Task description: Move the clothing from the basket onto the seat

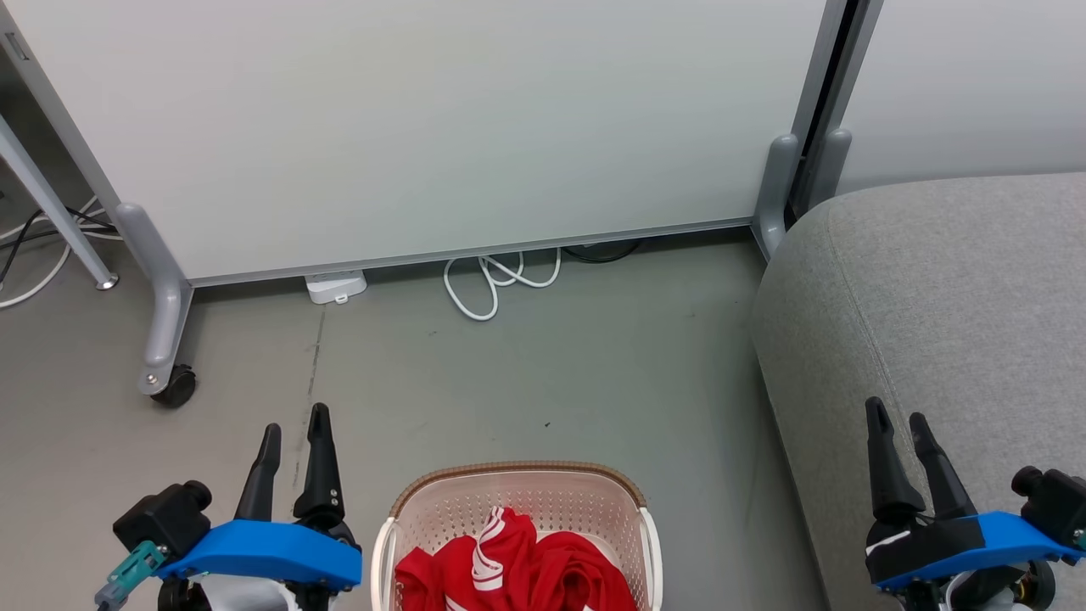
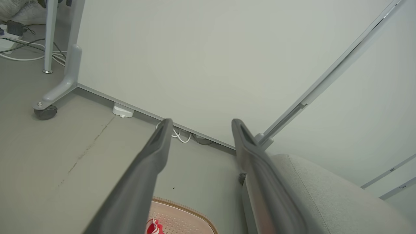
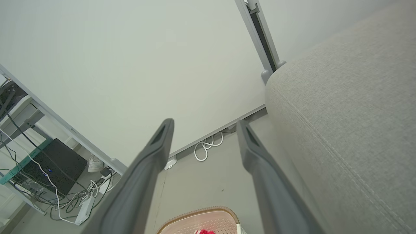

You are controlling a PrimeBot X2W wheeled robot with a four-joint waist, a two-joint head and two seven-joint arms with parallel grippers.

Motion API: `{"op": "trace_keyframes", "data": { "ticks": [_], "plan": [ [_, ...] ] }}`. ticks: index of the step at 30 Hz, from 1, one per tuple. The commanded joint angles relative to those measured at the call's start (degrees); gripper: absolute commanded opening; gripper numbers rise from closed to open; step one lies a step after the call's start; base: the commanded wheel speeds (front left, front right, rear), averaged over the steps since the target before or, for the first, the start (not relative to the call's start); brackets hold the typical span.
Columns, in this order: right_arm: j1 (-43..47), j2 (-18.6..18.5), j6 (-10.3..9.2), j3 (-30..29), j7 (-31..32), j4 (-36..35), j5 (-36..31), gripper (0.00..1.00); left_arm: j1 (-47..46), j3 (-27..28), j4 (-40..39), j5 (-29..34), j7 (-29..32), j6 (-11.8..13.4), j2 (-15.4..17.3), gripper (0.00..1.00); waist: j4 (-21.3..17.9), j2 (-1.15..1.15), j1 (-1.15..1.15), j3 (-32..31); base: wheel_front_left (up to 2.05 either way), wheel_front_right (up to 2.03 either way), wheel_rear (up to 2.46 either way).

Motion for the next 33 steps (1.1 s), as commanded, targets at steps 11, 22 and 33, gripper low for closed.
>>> {"op": "trace_keyframes", "data": {
  "ticks": [11,22,33],
  "plan": [
    [-0.6,-0.5,0.15,0.1,-2.2,-0.4,-9.5,1.00,-0.7,-1.3,-1.2,7.4,-2.2,0.3,0.4,1.00,0.1,0.00,0.00,0.0,0.00,0.00,0.00],
    [-0.6,-0.5,0.17,-0.1,-3.9,-0.1,-16.8,1.00,-0.4,-1.8,0.2,11.4,-3.8,-1.1,-0.3,1.00,0.4,0.00,0.00,-0.1,0.00,0.00,0.00],
    [-0.5,-0.6,0.18,0.1,-5.3,0.1,-23.0,1.00,-0.5,-1.7,1.8,15.3,-5.3,-1.3,-1.0,1.00,0.6,0.00,0.00,-0.2,0.00,0.00,0.00]
  ]
}}
